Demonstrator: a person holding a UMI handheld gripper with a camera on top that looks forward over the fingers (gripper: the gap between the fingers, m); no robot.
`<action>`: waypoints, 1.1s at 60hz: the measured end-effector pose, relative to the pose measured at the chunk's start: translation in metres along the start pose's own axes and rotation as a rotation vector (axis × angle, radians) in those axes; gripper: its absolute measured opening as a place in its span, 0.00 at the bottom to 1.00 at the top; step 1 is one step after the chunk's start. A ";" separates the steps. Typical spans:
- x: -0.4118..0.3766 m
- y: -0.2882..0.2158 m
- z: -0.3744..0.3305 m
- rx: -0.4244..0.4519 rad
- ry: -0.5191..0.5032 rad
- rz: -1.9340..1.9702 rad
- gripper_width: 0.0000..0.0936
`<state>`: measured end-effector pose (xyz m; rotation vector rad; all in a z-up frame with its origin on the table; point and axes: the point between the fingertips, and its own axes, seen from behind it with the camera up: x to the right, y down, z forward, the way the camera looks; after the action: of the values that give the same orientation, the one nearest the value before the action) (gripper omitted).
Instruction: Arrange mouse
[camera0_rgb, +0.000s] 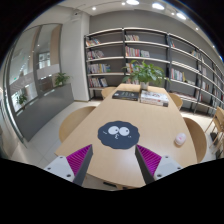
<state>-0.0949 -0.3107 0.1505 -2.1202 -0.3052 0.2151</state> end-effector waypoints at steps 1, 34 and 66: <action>0.005 0.004 0.000 -0.010 0.012 0.007 0.92; 0.288 0.111 0.060 -0.218 0.359 0.201 0.91; 0.358 0.059 0.182 -0.254 0.292 0.197 0.70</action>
<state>0.2051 -0.0885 -0.0089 -2.3968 0.0522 -0.0234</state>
